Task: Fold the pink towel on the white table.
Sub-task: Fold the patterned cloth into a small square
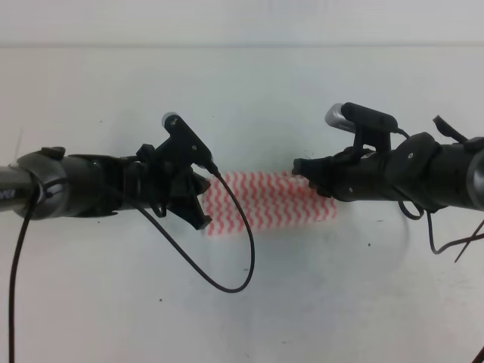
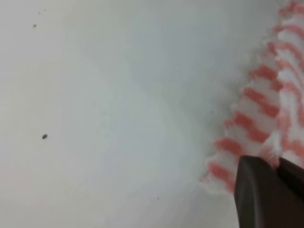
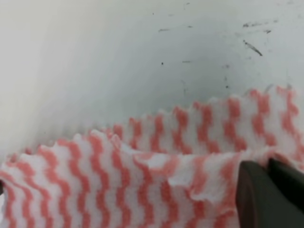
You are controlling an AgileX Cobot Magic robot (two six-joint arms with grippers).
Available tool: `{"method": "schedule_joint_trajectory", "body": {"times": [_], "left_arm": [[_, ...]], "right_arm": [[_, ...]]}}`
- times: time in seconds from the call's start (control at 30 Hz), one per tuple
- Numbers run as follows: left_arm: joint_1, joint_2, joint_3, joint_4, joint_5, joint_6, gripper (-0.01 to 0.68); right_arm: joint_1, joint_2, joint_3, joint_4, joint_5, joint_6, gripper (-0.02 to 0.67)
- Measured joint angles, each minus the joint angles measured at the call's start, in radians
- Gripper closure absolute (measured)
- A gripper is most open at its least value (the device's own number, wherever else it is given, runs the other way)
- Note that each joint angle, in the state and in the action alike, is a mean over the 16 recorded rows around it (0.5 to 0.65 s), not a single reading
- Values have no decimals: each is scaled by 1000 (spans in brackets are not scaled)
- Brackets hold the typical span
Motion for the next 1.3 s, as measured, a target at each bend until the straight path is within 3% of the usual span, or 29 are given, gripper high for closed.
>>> {"method": "schedule_joint_trajectory", "body": {"times": [1.3], "left_arm": [[0,2,0,1,-19,2,677]], "right_arm": [[1,3,0,4,0,-22,664]]}}
